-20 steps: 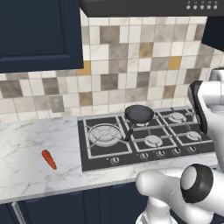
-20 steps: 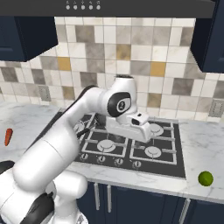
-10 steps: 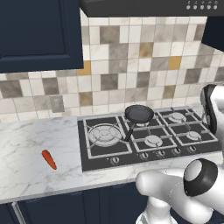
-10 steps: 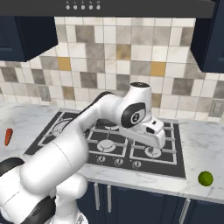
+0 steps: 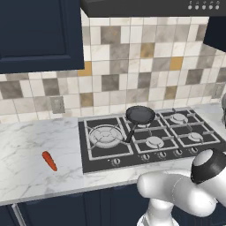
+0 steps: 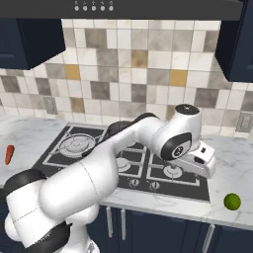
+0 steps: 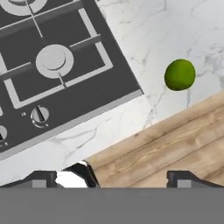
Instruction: Put the lime and carrot in the pan. Then turn on the rear center burner and set the heat to medium.
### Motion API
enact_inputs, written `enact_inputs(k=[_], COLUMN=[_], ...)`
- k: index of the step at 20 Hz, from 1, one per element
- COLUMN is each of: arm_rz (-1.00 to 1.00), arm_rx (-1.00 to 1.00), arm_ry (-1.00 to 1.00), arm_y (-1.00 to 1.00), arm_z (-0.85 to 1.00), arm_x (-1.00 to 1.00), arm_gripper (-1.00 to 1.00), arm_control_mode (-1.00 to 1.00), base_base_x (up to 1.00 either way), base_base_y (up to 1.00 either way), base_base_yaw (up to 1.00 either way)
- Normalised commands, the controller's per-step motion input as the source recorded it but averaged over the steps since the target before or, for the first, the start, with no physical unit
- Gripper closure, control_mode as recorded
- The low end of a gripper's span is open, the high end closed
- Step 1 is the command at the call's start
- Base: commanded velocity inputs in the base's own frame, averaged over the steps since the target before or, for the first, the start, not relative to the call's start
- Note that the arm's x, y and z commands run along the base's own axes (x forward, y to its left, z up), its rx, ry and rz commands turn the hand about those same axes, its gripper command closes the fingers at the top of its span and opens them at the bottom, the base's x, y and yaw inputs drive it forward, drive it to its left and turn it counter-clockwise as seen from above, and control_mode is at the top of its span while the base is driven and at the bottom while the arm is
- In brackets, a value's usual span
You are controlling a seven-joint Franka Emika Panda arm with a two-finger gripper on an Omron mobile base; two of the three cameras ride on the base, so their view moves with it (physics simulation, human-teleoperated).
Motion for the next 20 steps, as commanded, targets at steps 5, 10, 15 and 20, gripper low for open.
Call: enact_inputs(k=[5, 10, 15, 20], arm_rz=[0.0, 0.0, 0.0, 0.0], arm_rx=[0.0, -0.01, -0.02, 0.0], arm_ry=[-0.23, -0.02, 0.08, 0.11], arm_y=[-0.54, -0.38, -0.18, -0.05], arm_z=[-0.07, -0.16, -0.18, -0.32], arm_x=[0.0, 0.0, 0.06, 0.25], arm_gripper=[-1.0, -1.0, -1.0, -1.0], arm_control_mode=[-1.0, -1.0, -1.0, -1.0], base_base_x=[0.0, 0.0, 0.0, 0.0], base_base_y=[0.0, 0.0, 0.0, 0.0], base_base_yaw=[0.0, 0.0, 0.0, 0.0])
